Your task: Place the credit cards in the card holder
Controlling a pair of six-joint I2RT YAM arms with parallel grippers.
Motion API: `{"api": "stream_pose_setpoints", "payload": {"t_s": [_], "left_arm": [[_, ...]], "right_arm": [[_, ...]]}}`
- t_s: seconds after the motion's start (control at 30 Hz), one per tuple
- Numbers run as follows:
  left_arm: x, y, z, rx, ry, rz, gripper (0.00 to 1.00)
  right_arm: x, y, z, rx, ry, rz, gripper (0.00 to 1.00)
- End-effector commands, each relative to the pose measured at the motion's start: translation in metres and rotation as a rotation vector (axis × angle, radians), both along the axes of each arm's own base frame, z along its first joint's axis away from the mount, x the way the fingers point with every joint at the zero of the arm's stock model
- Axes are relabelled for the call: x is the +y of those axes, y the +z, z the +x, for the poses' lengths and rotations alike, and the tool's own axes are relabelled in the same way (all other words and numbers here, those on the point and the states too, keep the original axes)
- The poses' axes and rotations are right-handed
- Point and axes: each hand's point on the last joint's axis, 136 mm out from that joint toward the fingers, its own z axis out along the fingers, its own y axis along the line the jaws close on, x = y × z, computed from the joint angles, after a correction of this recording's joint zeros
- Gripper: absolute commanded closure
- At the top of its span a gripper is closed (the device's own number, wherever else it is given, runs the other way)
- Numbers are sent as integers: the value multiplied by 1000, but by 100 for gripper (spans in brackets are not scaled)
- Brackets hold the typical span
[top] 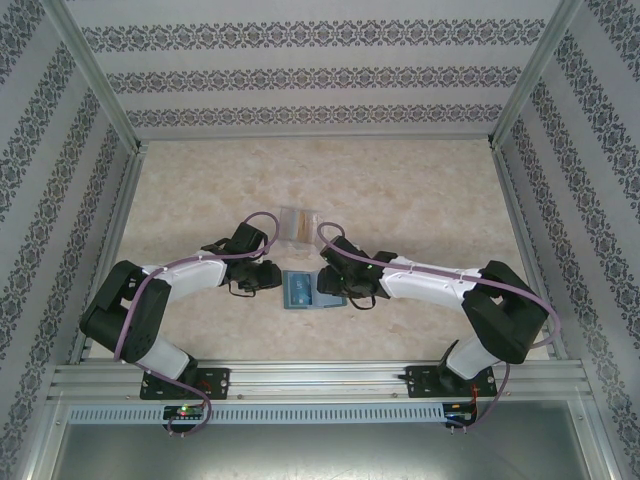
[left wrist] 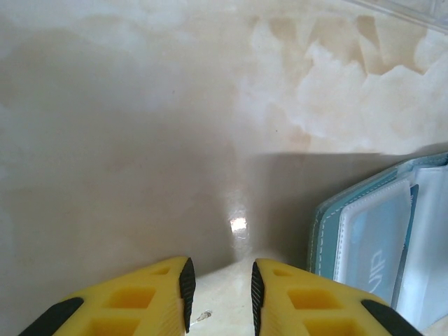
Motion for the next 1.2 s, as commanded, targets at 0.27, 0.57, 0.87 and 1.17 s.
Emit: {"api": "stream_pose_setpoints", "payload": {"t_s": [0.27,0.57,0.87,1.17], "left_arm": [[3,-17,-18,95,-20,15,68],[2,-19,-18,98,-16,9,68],[3,-20,-19,110,-22,22,69],[1,-21,-18,107,-14,6,69]], "right_arm": [[-2,-24,-9,82,-5,29,50],[0,-16,-8,65,4,58,56],[-10,2,-5,15,-9,4,52],[14,-7,-11,48,26,72,56]]}}
